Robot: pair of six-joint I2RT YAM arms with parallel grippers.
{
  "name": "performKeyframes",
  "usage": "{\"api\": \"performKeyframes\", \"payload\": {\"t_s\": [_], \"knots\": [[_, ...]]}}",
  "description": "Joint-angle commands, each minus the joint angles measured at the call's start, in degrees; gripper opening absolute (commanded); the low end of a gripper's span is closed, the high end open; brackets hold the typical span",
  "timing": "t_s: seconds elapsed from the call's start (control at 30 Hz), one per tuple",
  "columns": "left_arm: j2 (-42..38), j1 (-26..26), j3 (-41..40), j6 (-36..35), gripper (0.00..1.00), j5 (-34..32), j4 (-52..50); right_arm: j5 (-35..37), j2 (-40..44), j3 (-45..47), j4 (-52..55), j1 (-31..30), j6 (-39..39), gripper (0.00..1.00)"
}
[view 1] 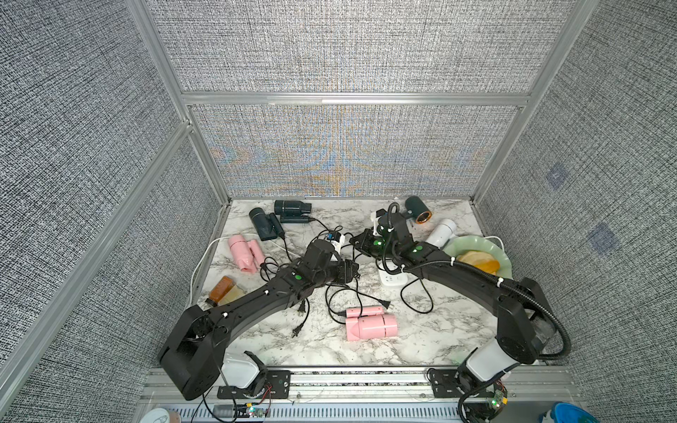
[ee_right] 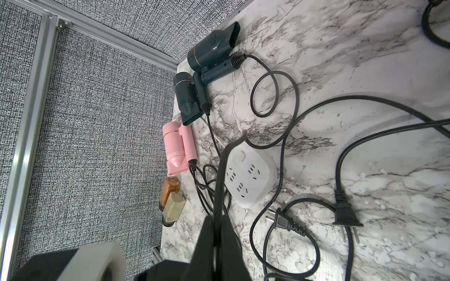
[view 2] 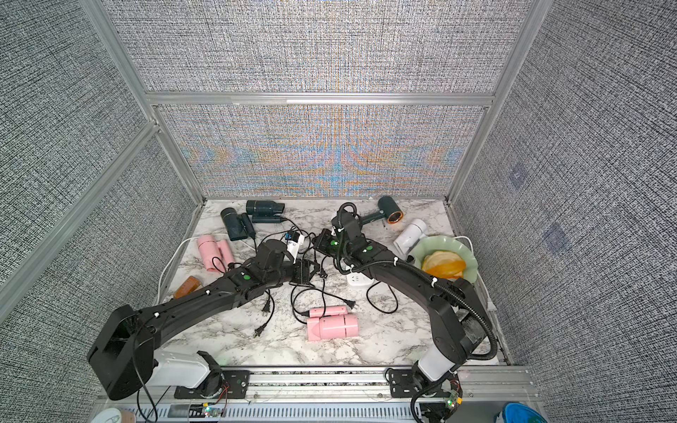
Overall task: Charge the blow dryers
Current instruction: Insert the plug into the socket.
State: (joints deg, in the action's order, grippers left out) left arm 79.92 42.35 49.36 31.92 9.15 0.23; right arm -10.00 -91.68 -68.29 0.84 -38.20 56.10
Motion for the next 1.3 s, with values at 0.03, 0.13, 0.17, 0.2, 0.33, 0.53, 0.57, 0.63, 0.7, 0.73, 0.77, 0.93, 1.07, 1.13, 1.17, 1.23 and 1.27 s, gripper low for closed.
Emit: {"api": "performKeyframes", "payload": {"t_s": [0.03, 0.13, 0.17, 0.2, 0.33, 0.53, 0.57, 0.63, 0.7, 0.73, 0.77, 0.93, 1.07, 1.13, 1.17, 1.23, 1.27], "knots": [[1.69, 0.11, 1.00, 1.69, 0.50, -1.91, 4.16, 1.67, 0.79, 0.24, 0.17, -0.22, 1.45, 0.00], [2.83, 0.22, 1.50, 2.42, 0.43, -2.07, 4.26, 2.33, 1.04, 0.53, 0.04, -0.33, 1.56, 0.00], [3.13, 0.32, 1.56, 2.57, 0.40, -1.96, 4.33, 2.35, 0.99, 0.50, 0.12, -0.33, 1.55, 0.00], [3.38, 0.41, 1.69, 2.65, 0.36, -2.05, 4.09, 2.39, 0.91, 0.51, 0.04, -0.36, 1.56, 0.00], [4.06, 0.76, 1.70, 2.59, 0.25, -1.70, 3.61, 2.66, 0.54, 0.17, 0.11, -0.48, 1.38, 0.00], [3.82, 0.88, 1.99, 2.14, 0.17, -2.29, 2.43, 3.23, 0.36, -0.07, 0.29, -0.49, 1.12, 0.00], [3.80, 0.91, 2.05, 2.02, 0.16, -2.29, 2.33, 3.23, 0.37, -0.09, 0.36, -0.62, 1.12, 0.00], [3.83, 0.86, 2.05, 1.62, 0.15, -2.55, 2.19, 3.08, 0.29, -0.15, 0.39, -0.58, 1.12, 0.00], [4.23, 0.85, 2.38, 1.16, 0.13, -2.75, 1.79, 2.97, 0.49, 0.07, 0.22, -0.58, 1.10, 0.00], [4.44, 0.90, 2.77, 0.72, 0.12, -2.91, 1.27, 2.97, 0.54, 0.20, 0.00, -0.57, 1.16, 0.00], [4.60, 0.89, 3.23, 0.32, 0.12, -3.08, 0.59, 2.91, 0.54, 0.29, -0.17, -0.64, 1.14, 0.01], [3.53, 0.76, 3.43, -1.80, 0.10, -4.01, -0.46, 1.33, 0.04, 0.11, -2.83, -0.57, 1.44, 0.25], [2.19, -0.06, 3.29, -4.85, 0.09, -1.52, -1.26, -0.19, 0.42, -1.38, -1.62, 0.02, -2.32, 0.44], [1.36, -1.00, 3.28, -6.46, 0.09, 1.23, -1.46, -0.81, 1.42, -1.11, -1.06, 0.65, -4.21, 0.50], [0.91, -1.33, 3.37, -7.41, 0.09, 2.24, -1.80, -1.34, 1.82, -0.85, -1.01, 0.98, -4.85, 0.53], [-0.18, -1.72, 3.57, -8.99, 0.09, 3.02, -2.56, -2.56, 2.62, -0.12, -0.95, 1.87, -6.00, 0.57], [-0.57, -2.06, 3.75, -9.77, 0.09, 3.74, -3.00, -3.27, 3.09, 0.35, -1.02, 2.56, -6.48, 0.59]]}}
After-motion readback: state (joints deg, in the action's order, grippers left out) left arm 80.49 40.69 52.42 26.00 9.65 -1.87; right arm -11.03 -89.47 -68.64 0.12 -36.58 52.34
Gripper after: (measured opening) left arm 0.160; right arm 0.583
